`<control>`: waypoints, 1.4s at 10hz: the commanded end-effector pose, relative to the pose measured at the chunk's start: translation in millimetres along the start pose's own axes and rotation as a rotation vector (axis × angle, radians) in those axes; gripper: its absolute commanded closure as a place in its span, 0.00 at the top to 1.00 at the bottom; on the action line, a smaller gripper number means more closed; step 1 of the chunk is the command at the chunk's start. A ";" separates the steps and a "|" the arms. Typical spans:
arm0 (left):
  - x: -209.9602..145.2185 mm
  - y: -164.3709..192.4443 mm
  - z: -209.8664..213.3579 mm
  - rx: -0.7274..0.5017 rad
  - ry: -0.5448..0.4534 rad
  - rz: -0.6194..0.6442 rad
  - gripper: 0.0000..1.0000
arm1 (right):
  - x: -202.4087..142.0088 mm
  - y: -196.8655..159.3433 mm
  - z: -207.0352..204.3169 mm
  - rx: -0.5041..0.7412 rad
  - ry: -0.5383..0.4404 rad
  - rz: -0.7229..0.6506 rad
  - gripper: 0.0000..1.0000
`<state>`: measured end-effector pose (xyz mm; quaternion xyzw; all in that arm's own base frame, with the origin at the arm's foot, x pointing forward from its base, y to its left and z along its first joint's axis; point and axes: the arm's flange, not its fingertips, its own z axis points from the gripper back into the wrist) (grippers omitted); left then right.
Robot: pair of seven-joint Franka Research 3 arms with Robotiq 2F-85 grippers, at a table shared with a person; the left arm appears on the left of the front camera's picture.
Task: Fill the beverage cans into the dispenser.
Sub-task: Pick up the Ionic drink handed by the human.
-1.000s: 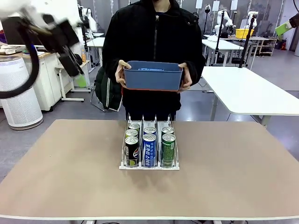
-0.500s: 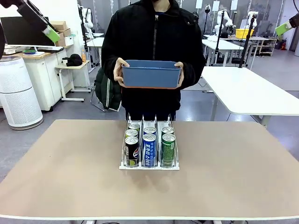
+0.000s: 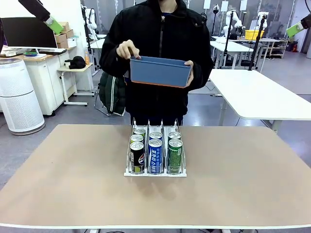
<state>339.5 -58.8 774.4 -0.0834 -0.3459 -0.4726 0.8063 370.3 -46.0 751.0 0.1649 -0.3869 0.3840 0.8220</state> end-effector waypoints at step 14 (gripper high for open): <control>-0.6 -4.1 0.4 0.003 -0.004 0.007 1.00 | 1.4 1.3 -0.9 0.012 -0.003 -0.005 1.00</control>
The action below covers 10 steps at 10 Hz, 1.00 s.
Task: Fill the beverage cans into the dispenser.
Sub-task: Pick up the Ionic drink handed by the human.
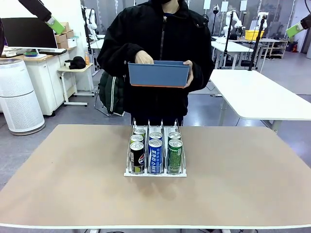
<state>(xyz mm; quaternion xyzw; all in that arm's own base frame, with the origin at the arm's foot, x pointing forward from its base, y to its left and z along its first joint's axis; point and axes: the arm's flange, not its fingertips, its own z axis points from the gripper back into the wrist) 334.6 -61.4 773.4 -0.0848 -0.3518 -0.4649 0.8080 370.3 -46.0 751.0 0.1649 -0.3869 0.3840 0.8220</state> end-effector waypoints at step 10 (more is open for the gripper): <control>-0.3 1.5 0.0 -0.006 0.007 -0.007 1.00 | 1.4 1.3 -0.9 0.012 -0.003 -0.005 1.00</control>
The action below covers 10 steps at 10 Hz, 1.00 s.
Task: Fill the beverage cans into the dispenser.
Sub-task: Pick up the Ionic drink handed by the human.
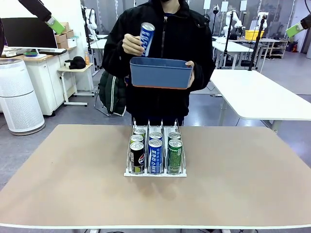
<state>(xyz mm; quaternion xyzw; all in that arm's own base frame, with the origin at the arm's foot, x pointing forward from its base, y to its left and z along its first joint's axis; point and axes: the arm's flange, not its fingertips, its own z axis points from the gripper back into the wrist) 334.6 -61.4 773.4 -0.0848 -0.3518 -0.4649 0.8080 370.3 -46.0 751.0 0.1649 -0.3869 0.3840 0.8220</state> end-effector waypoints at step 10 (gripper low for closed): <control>-0.3 1.5 0.0 -0.006 0.007 -0.007 1.00 | 1.4 1.3 -0.9 0.012 -0.003 -0.005 1.00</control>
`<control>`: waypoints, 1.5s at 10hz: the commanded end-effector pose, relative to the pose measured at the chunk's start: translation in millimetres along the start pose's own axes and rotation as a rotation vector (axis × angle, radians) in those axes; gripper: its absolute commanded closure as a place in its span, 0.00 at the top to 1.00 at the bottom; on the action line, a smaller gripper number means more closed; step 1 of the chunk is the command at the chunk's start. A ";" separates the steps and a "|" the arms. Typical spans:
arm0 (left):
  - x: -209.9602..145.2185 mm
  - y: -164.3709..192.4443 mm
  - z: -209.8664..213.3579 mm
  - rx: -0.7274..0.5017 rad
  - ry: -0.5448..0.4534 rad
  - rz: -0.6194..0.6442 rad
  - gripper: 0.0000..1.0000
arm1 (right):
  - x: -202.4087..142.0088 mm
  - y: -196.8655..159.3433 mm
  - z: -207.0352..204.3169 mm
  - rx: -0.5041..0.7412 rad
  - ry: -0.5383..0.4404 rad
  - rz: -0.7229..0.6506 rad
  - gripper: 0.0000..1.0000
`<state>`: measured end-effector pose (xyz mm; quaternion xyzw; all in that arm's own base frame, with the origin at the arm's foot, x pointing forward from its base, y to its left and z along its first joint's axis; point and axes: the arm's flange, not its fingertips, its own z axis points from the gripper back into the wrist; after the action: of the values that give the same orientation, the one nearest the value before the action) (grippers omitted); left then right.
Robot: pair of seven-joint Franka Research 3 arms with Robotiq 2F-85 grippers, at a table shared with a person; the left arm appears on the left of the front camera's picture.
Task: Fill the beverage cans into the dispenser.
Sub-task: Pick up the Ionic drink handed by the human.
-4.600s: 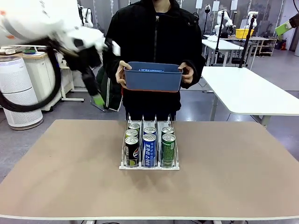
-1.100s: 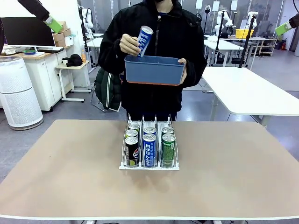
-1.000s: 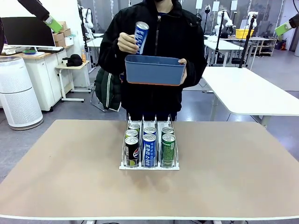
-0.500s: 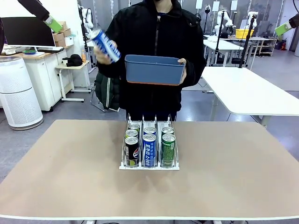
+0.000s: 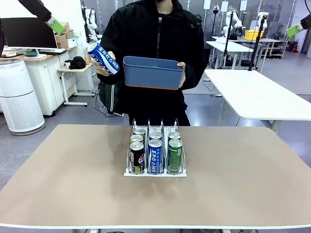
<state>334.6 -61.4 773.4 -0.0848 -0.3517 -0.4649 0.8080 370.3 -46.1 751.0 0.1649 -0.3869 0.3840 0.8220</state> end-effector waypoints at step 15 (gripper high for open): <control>-0.3 1.5 0.0 -0.006 0.007 -0.007 1.00 | 1.5 1.3 -1.0 0.012 -0.003 -0.005 1.00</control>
<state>334.6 -61.4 773.4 -0.0848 -0.3517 -0.4649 0.8080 370.3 -46.1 751.0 0.1649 -0.3869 0.3840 0.8220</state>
